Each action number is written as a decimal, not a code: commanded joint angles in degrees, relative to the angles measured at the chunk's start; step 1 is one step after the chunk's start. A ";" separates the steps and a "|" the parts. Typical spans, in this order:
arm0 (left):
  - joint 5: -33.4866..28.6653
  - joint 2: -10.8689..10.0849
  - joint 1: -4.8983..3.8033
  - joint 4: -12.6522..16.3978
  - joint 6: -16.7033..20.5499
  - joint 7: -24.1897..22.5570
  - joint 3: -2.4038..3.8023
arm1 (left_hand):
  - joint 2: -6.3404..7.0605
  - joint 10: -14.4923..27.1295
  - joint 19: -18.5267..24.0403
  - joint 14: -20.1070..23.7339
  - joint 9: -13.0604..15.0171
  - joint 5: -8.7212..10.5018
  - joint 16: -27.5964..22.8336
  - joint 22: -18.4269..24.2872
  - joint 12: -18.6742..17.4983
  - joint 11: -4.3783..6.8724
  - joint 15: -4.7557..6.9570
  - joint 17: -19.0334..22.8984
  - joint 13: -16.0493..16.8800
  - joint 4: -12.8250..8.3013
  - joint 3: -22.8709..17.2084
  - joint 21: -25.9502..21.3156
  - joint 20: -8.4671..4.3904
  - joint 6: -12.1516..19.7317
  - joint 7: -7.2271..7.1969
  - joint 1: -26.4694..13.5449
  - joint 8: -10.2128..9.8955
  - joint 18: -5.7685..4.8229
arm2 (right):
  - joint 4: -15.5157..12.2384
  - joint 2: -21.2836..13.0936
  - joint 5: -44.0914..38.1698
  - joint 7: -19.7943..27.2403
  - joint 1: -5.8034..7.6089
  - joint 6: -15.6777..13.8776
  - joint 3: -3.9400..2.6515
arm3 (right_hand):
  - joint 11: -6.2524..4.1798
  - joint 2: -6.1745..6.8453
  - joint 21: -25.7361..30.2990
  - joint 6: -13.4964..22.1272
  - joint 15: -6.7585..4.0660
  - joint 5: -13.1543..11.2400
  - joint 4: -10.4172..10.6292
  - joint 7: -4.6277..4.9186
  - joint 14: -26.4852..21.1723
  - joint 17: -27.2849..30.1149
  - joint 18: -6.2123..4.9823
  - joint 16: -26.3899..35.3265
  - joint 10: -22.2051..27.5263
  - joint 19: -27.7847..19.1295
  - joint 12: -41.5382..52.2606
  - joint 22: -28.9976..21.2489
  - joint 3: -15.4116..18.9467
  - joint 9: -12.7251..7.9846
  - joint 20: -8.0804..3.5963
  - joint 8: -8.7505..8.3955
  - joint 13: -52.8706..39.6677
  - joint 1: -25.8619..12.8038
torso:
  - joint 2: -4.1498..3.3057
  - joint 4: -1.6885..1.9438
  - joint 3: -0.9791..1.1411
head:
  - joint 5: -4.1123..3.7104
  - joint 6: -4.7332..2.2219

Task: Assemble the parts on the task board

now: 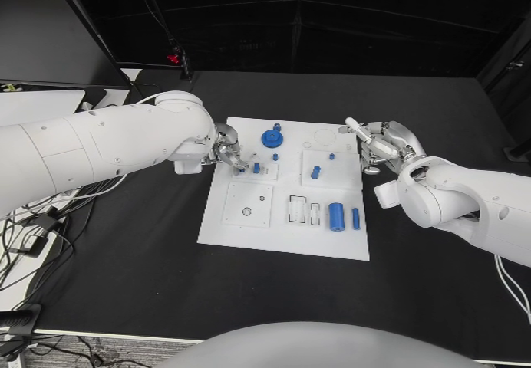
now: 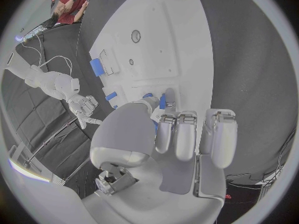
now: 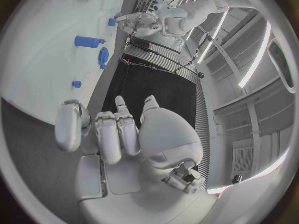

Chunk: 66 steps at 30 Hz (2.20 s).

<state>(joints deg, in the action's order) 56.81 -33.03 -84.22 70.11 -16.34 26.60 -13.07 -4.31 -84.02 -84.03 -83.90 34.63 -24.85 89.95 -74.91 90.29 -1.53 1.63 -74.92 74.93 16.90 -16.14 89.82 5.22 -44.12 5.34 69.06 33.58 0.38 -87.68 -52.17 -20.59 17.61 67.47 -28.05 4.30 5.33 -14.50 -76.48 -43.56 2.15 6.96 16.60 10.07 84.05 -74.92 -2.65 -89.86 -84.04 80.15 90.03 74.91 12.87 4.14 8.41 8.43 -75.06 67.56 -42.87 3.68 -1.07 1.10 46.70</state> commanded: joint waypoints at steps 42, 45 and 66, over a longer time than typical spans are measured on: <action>0.76 -0.94 0.72 0.02 1.40 1.61 -0.47 | 0.40 -5.98 -5.97 -6.10 -0.40 8.37 0.05 -15.09 -0.29 -0.51 -0.45 -15.08 15.07 -0.03 14.99 0.18 0.23 1.05 0.26 -13.50 0.23 -0.38 | -0.08 0.02 0.07 0.44 0.08 0.28 -0.03 | 0.56 -0.17 0.23 0.35 0.35 0.43 0.01 0.12 5.95 -15.08 -0.98 -0.14 -5.96 -0.19 -0.03 9.30 0.28 0.04 0.28 0.42 -14.94 0.60 | 0.02 0.03 -0.01 | -0.05 -0.07; 0.81 -1.13 0.72 0.14 1.99 0.95 -0.47 | -0.02 -5.98 -5.97 -6.10 -0.06 9.10 0.05 -15.09 -0.29 -0.64 -0.52 -15.08 15.07 -0.04 16.09 0.18 0.28 1.64 0.39 -14.48 0.65 -0.38 | -0.06 0.03 0.07 0.42 0.08 0.29 -0.03 | 0.56 -0.17 0.23 0.35 0.35 0.43 0.01 0.12 5.95 -15.08 -0.98 -0.14 -5.96 -0.19 -0.03 9.30 0.28 0.04 0.28 0.42 -14.94 0.60 | 0.00 0.02 0.00 | 0.01 -0.06; 0.83 -2.00 0.72 0.61 4.57 -3.26 -0.47 | -0.91 -5.98 -5.97 -6.10 1.14 11.32 0.05 -15.09 -0.29 -0.72 -0.61 -15.08 15.07 -0.08 18.62 0.18 0.38 2.66 0.48 -15.81 2.25 -0.38 | 0.02 0.00 0.07 0.33 0.07 0.36 -0.03 | 0.60 -0.30 0.28 0.28 0.38 0.48 0.00 0.16 5.95 -15.08 -0.99 -0.14 -5.96 -0.20 -0.03 9.29 0.29 0.05 0.31 0.53 -14.94 0.76 | 0.01 -0.03 0.00 | -0.17 -0.16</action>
<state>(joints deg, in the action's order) 56.79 -34.92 -83.78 70.75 -12.63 24.22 -13.32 -5.24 -84.02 -84.03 -84.09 35.80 -13.74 89.95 -74.91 90.29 -1.94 1.44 -74.91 74.93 16.83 2.27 89.82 5.22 -42.67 5.14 53.70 35.47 0.38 -87.56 -52.17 -20.59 17.57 67.47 -28.01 4.30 5.54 -14.87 -76.49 -43.56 2.15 7.17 16.59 10.07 84.04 -74.91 -2.65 -89.86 -83.82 80.15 90.07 74.91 12.86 4.14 8.41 8.64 -75.05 67.94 -42.86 3.67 -1.08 0.94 46.55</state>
